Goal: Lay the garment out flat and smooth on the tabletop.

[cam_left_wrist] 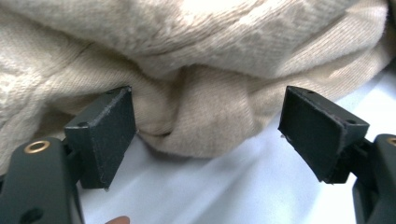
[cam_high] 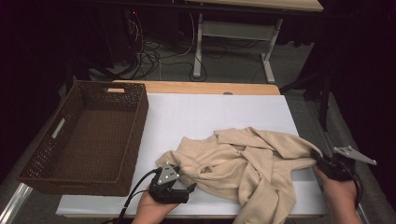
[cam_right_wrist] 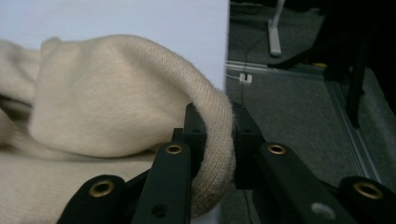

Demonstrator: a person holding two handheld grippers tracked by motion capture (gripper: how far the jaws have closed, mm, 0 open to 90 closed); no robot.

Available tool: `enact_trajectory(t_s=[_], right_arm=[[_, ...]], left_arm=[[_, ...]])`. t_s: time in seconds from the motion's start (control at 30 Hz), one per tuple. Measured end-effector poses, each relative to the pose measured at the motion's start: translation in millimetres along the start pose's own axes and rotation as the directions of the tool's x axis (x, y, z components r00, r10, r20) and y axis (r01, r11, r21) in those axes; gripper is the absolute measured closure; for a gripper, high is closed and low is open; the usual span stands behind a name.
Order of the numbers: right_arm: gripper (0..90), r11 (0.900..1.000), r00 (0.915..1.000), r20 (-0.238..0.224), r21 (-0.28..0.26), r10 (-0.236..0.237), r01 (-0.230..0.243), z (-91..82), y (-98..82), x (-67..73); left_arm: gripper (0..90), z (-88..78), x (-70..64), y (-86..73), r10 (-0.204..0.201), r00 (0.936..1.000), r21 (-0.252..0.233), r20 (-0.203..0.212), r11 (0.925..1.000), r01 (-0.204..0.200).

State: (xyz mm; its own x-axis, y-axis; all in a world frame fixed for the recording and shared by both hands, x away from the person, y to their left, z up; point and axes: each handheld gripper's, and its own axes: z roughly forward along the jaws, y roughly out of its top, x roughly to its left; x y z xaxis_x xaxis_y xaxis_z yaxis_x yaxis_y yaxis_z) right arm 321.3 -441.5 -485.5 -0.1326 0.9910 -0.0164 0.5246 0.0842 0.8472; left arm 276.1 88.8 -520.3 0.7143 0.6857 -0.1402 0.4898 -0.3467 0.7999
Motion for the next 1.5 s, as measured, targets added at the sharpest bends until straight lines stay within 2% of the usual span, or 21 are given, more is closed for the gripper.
enact_trajectory(t_s=[0.17, 0.3, 0.43, 0.5, 0.6, 0.67, 0.77, 0.8, 0.83, 0.9, 0.97, 1.0, 1.03, 1.07, 1.13, 1.17, 1.2, 1.23, 1.33, 1.4, 1.5], right_arm=[[80.8, 0.999, 0.9972, 0.065, -0.001, 0.038, -0.038, -17.7, -25.2, -17.1], [80.3, 0.998, 0.9951, 0.075, 0.002, 0.065, -0.065, -23.2, -34.0, -24.4], [60.8, 0.998, 0.9986, 0.005, -0.027, 0.053, -0.053, -25.8, -30.4, -14.6], [53.6, 0.997, 0.9989, -0.028, -0.063, 0.038, -0.040, -29.0, -21.2, -6.7], [51.6, 0.994, 0.9976, -0.069, -0.112, -0.007, -0.001, -33.3, -4.9, 9.4], [51.6, 0.992, 0.9940, -0.105, -0.127, -0.033, 0.020, -32.5, 3.0, 20.5], [49.8, 0.994, 0.9820, -0.174, -0.087, -0.073, 0.059, -18.6, 9.4, 39.2], [48.1, 0.995, 0.9793, -0.182, -0.061, -0.088, 0.078, -11.5, 9.2, 44.3], [48.1, 0.995, 0.9793, -0.182, -0.061, -0.088, 0.078, -11.5, 9.2, 44.3], [39.4, 0.994, 0.9759, -0.196, 0.028, -0.095, 0.103, 8.4, 6.1, 52.2], [36.8, 0.985, 0.9780, -0.171, 0.100, -0.119, 0.138, 26.6, 0.0, 57.1], [37.0, 0.982, 0.9790, -0.159, 0.120, -0.127, 0.147, 32.5, -2.8, 57.7], [40.6, 0.982, 0.9795, -0.153, 0.117, -0.131, 0.150, 35.5, -4.4, 58.4], [45.4, 0.981, 0.9820, -0.137, 0.124, -0.130, 0.147, 36.0, -3.1, 59.4], [63.7, 0.976, 0.9791, -0.122, 0.125, -0.163, 0.178, 36.6, -2.8, 60.4], [74.0, 0.976, 0.9790, -0.117, 0.120, -0.167, 0.181, 36.2, -2.6, 58.8], [81.8, 0.980, 0.9802, -0.133, 0.112, -0.147, 0.162, 35.2, -1.8, 55.6], [84.9, 0.984, 0.9833, -0.131, 0.105, -0.126, 0.140, 33.4, -0.6, 53.3], [85.6, 0.992, 0.9888, -0.108, 0.057, -0.103, 0.110, 27.3, 2.6, 44.8], [85.6, 0.995, 0.9919, -0.095, 0.039, -0.084, 0.088, 22.9, 4.4, 38.3], [85.6, 0.997, 0.9956, -0.061, 0.022, -0.070, 0.072, 16.7, 5.1, 26.6]], left_arm=[[17.0, -0.9, 0.0, -0.4, -0.001, 1.0000, -0.007, -0.002, 1.0000, 0.001], [17.0, -1.4, 0.2, -0.6, -0.001, 1.0000, -0.009, 0.001, 1.0000, 0.001], [16.8, -7.7, -0.4, 3.8, 0.000, 0.9999, -0.020, 0.011, 0.9998, 0.000], [16.9, -19.6, -3.3, 11.3, 0.011, 0.9999, -0.064, 0.005, 0.9979, -0.011], [14.1, -39.7, -7.2, 29.3, 0.001, 1.0000, -0.140, -0.004, 0.9901, -0.001], [14.0, -40.0, -8.7, 48.1, -0.005, 0.9996, -0.155, 0.028, 0.9879, 0.009], [12.0, -17.7, -14.9, 75.5, 0.006, 0.9987, -0.101, 0.051, 0.9949, -0.001], [12.0, -4.9, -17.2, 84.2, 0.008, 0.9986, -0.065, 0.052, 0.9979, -0.004], [12.1, -4.9, -17.2, 84.2, 0.008, 0.9986, -0.065, 0.052, 0.9979, -0.004], [12.1, 20.5, -19.0, 89.8, 0.010, 0.9987, 0.040, 0.051, 0.9991, -0.012], [14.7, 37.3, -17.7, 82.8, 0.019, 0.9994, 0.150, 0.030, 0.9883, -0.024], [21.2, 41.1, -16.2, 76.3, 0.021, 0.9992, 0.190, 0.033, 0.9814, -0.027], [31.1, 41.6, -14.2, 66.1, 0.014, 0.9987, 0.193, 0.049, 0.9810, -0.023], [39.6, 38.5, -13.0, 57.6, 0.012, 0.9982, 0.165, 0.058, 0.9861, -0.021], [59.4, 26.9, -11.9, 45.3, 0.017, 0.9979, 0.125, 0.062, 0.9919, -0.024], [65.6, 19.5, -12.4, 40.4, 0.022, 0.9981, 0.113, 0.058, 0.9932, -0.028], [68.7, 11.9, -12.3, 35.6, 0.027, 0.9980, 0.107, 0.057, 0.9937, -0.033], [70.5, 2.3, -12.2, 29.1, 0.020, 0.9981, 0.099, 0.058, 0.9948, -0.026], [74.2, -18.9, -12.3, 12.5, 0.001, 0.9989, 0.091, 0.047, 0.9958, -0.005], [74.4, -31.3, -12.6, 1.7, 0.002, 0.9997, 0.110, 0.026, 0.9939, -0.004], [74.3, -41.2, -12.4, -7.5, -0.001, 1.0000, 0.125, 0.005, 0.9922, 0.001]])
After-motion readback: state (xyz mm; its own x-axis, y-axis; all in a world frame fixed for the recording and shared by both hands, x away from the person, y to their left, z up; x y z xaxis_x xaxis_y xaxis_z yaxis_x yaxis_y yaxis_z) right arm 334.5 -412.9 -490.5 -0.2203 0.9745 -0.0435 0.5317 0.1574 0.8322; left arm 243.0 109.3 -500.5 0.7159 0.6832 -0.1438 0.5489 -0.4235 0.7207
